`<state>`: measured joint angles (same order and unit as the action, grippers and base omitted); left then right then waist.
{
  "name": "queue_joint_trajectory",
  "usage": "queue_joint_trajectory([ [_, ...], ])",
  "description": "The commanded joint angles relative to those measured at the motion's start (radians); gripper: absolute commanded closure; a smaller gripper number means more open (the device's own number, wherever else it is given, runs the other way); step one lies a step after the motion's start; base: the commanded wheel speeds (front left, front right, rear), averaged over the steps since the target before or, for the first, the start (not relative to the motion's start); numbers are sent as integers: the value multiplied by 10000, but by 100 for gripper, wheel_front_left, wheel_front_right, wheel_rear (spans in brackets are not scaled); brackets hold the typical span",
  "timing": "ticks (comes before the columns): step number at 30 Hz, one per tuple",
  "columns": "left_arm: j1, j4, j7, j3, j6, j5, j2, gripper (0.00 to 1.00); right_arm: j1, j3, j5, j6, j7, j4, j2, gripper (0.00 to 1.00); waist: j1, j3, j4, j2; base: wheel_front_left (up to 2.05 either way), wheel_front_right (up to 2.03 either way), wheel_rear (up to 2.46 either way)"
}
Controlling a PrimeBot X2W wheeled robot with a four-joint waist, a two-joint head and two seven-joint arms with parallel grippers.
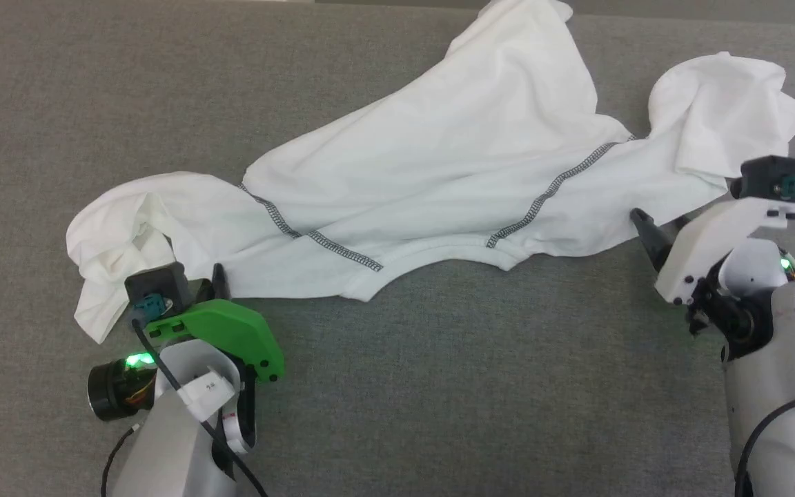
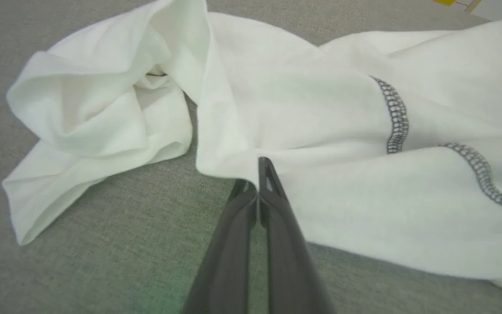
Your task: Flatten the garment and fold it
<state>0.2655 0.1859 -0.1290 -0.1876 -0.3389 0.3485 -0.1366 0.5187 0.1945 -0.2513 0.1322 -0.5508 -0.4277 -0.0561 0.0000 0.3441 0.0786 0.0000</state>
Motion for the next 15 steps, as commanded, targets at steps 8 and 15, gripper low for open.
queue_joint_trajectory([
  [8,114,263,276,-156,269,165,27,100,277,-418,-22,-15,294,-563,57,100,0,-199,32,0,0,0,0],
  [15,-134,-67,822,3,673,554,-18,100,-743,-706,-269,-15,930,697,34,100,0,-1094,-203,0,0,0,0],
])
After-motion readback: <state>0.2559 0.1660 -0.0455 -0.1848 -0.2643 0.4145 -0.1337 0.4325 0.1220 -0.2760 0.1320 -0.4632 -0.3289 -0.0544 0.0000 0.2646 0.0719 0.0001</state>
